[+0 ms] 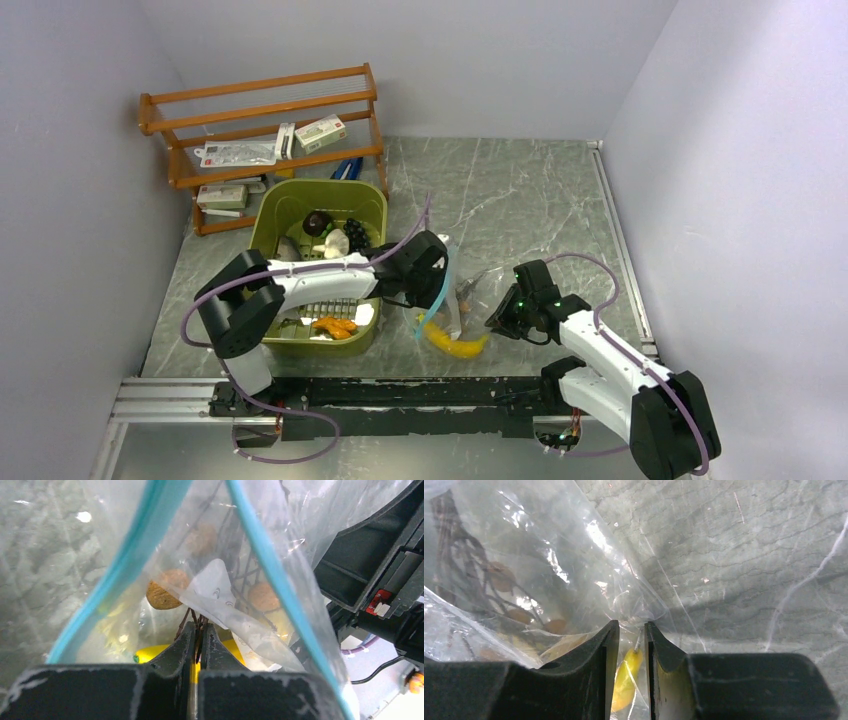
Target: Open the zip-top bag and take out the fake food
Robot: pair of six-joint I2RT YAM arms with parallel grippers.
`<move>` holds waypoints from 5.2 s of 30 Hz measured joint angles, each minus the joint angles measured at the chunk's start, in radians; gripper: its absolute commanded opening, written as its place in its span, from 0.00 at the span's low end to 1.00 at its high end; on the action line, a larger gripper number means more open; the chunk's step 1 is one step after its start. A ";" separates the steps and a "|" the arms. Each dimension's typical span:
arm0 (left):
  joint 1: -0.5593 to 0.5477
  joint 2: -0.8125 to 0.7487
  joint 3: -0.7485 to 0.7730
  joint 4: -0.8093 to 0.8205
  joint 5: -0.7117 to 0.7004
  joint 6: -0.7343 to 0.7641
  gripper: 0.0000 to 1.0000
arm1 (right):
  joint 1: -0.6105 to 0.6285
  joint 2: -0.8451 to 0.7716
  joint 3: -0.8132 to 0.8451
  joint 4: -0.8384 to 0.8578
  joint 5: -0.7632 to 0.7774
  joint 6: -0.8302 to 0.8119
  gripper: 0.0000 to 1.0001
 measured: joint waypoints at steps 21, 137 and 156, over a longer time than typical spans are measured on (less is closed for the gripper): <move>0.000 -0.033 0.173 -0.364 -0.163 0.201 0.07 | 0.000 0.000 0.005 -0.012 0.020 0.018 0.26; -0.002 -0.307 0.402 -0.752 -0.382 0.372 0.07 | -0.135 -0.029 0.180 -0.145 0.049 -0.204 0.02; 0.112 -0.679 0.093 -0.776 -0.596 -0.010 0.07 | -0.135 -0.029 0.167 -0.146 0.047 -0.204 0.02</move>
